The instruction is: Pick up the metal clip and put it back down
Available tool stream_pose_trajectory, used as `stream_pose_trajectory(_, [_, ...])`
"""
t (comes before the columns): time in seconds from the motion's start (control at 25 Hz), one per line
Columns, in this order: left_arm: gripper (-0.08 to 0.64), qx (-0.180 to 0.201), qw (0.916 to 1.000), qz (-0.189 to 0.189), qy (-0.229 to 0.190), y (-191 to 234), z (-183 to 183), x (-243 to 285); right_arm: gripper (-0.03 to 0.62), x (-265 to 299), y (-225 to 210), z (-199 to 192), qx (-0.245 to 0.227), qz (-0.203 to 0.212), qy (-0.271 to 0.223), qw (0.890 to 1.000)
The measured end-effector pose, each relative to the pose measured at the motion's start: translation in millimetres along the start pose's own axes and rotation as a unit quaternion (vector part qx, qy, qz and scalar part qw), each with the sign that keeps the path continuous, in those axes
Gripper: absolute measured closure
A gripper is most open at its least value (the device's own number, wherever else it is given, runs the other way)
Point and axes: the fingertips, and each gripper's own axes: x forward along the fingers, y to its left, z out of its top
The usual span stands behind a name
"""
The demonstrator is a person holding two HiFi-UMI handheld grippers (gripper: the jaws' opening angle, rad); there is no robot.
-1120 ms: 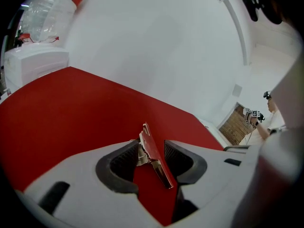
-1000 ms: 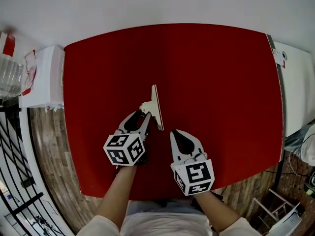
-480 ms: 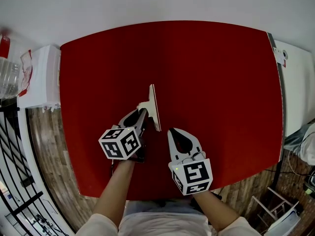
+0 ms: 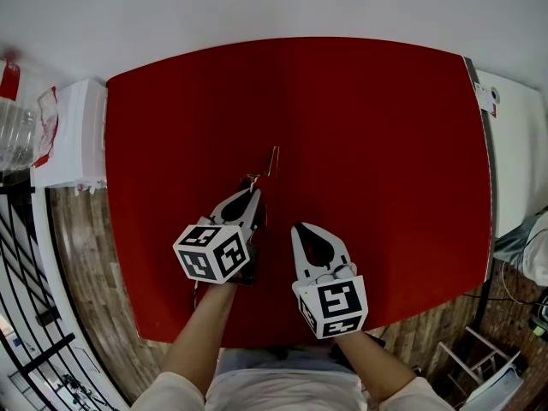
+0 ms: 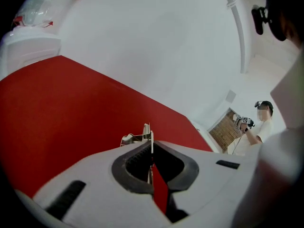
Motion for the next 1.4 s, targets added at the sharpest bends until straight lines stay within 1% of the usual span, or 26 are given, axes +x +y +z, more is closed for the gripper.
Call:
stream_pose_trajectory(0.12, [0.552,0.013,0.9999,0.003,-0.006,-3,7,-4,0.584,-3,0,3,-0.002,-0.001,-0.003,1.000])
stream_pose_trajectory(0.24, [0.552,0.040,0.9991,0.009,-0.010,-7,15,-12,0.586,-6,2,9,-0.005,-0.001,-0.009,1.000])
stream_pose_trajectory(0.36, [0.552,0.065,0.9975,0.016,-0.021,-17,26,-24,0.584,-14,4,18,-0.009,-0.001,-0.018,1.000])
stream_pose_trajectory(0.56, [0.552,0.114,0.9916,0.034,-0.050,-41,46,-56,0.585,-36,7,41,-0.017,-0.004,-0.038,0.999])
stream_pose_trajectory(0.84, [0.552,0.161,0.9822,0.032,-0.090,-89,68,-113,0.585,-78,11,71,-0.029,-0.013,-0.064,0.997])
stream_pose_trajectory(1.16, [0.552,0.196,0.9735,0.032,-0.113,-125,66,-165,0.585,-122,32,88,-0.033,-0.006,-0.084,0.996])
stream_pose_trajectory(1.4, [0.552,0.199,0.9700,0.036,-0.134,-147,56,-208,0.586,-153,52,90,-0.036,-0.005,-0.088,0.995])
